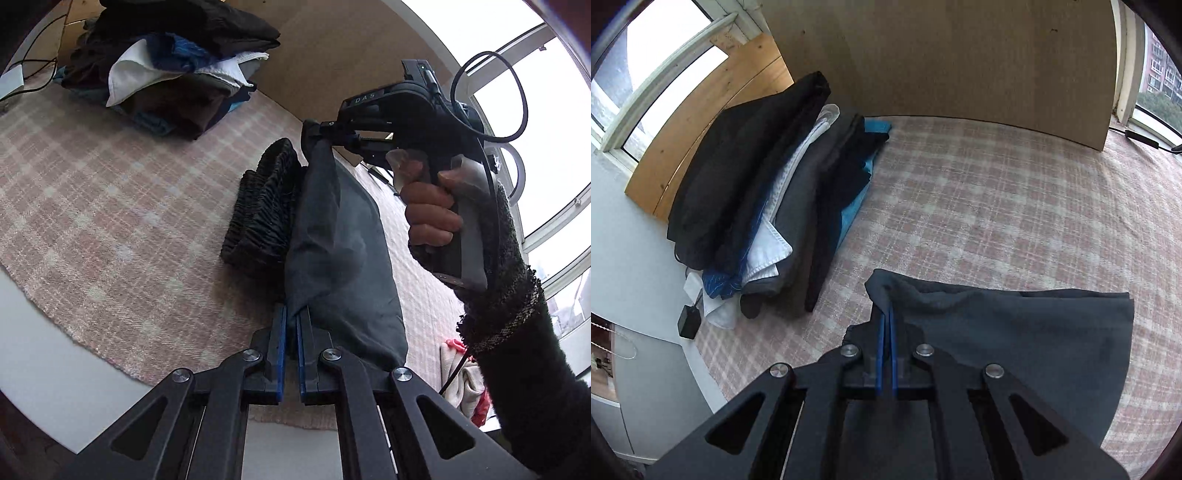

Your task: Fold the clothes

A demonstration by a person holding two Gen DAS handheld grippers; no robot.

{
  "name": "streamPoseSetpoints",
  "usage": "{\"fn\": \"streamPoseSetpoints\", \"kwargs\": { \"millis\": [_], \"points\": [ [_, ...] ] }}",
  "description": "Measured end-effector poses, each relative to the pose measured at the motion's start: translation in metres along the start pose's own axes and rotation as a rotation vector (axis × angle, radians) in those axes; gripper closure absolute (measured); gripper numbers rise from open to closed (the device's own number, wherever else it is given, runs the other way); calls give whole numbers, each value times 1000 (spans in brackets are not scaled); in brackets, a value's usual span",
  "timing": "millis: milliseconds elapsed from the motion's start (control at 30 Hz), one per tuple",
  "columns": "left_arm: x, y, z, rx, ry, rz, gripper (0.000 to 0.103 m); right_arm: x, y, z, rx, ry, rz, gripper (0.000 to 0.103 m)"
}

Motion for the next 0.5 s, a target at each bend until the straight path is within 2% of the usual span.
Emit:
{"fn": "streamPoseSetpoints", "kwargs": {
  "millis": [133,167,233,267,300,367,433,500],
  "points": [
    [-13,-3,9,33,-66,10,98,21,3,25,-98,-8,85,95],
    [-21,-6,10,43,-86,-4,98,10,2,26,-100,-32,67,93],
    [-36,-15,10,80,-113,-34,98,-22,1,21,-72,-113,1,78],
    [-43,-22,7,105,-123,-49,98,-44,1,13,-40,-157,-45,63],
    [-45,-30,-2,148,-114,-58,98,-65,1,5,-9,-202,-92,58],
    [-48,-45,-18,234,-97,-75,98,-101,14,-22,31,-186,-173,57],
    [-32,-65,-37,322,-87,-77,98,-134,29,-50,66,-150,-251,57],
    [-12,-79,-55,411,-62,-52,98,-147,54,-83,130,-121,-265,57]
  ]
}}
Point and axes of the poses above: each gripper's, at about its wrist camera, not at the fingertips, and x roughly the way its jaws point, z to its left, y to its underside, the point moved 1 cm from there along x, roughly the way its jaws point, and after that the axes turned 3 degrees about x, right-handed, at the moved point
